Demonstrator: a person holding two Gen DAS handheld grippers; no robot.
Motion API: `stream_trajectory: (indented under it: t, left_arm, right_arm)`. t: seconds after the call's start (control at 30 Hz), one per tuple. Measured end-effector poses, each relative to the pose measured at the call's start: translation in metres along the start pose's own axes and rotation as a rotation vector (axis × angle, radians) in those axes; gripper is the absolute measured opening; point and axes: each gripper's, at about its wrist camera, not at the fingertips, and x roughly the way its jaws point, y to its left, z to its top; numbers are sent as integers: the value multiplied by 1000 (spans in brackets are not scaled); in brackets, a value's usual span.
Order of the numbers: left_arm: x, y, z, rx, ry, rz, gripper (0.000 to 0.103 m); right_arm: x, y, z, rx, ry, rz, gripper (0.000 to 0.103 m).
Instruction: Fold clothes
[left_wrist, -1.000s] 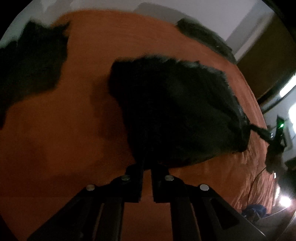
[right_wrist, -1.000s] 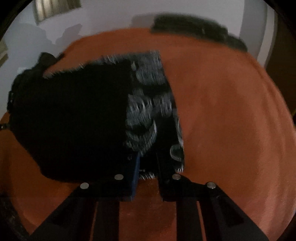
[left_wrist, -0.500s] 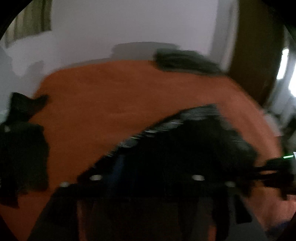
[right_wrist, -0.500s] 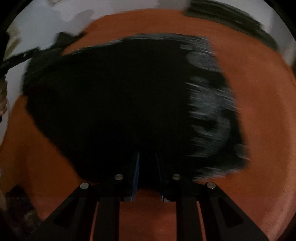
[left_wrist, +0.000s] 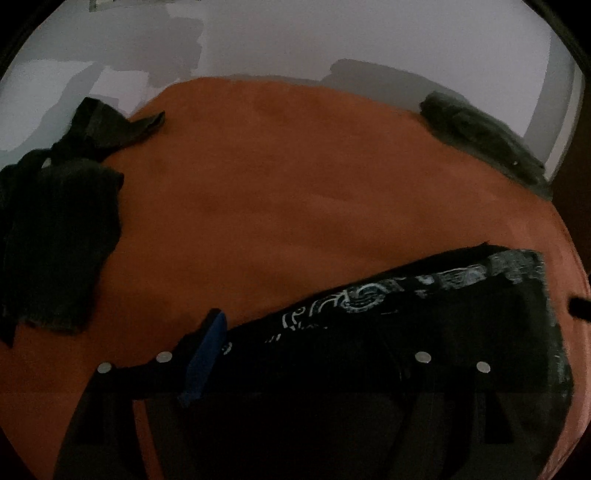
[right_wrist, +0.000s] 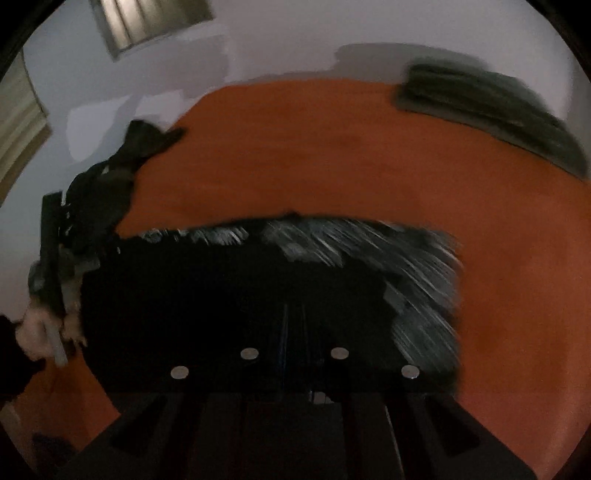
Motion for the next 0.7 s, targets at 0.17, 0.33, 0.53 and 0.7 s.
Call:
stream_trajectory:
  t: [0.17, 0.33, 0.53, 0.7]
  left_arm:
    - [7, 9, -5, 4, -10, 16, 76]
    - [6, 18, -6, -11, -12, 2, 76]
    - [3, 15, -6, -23, -26, 31, 77]
    - [2, 19, -8, -51, -34, 5, 77]
  right_arm:
    - [81, 19, 36, -25, 78, 79, 7]
    - [112, -3, 43, 8, 53, -1, 0]
    - [98, -37, 55, 131, -35, -58, 3]
    - [47, 13, 37, 9, -81, 191, 4]
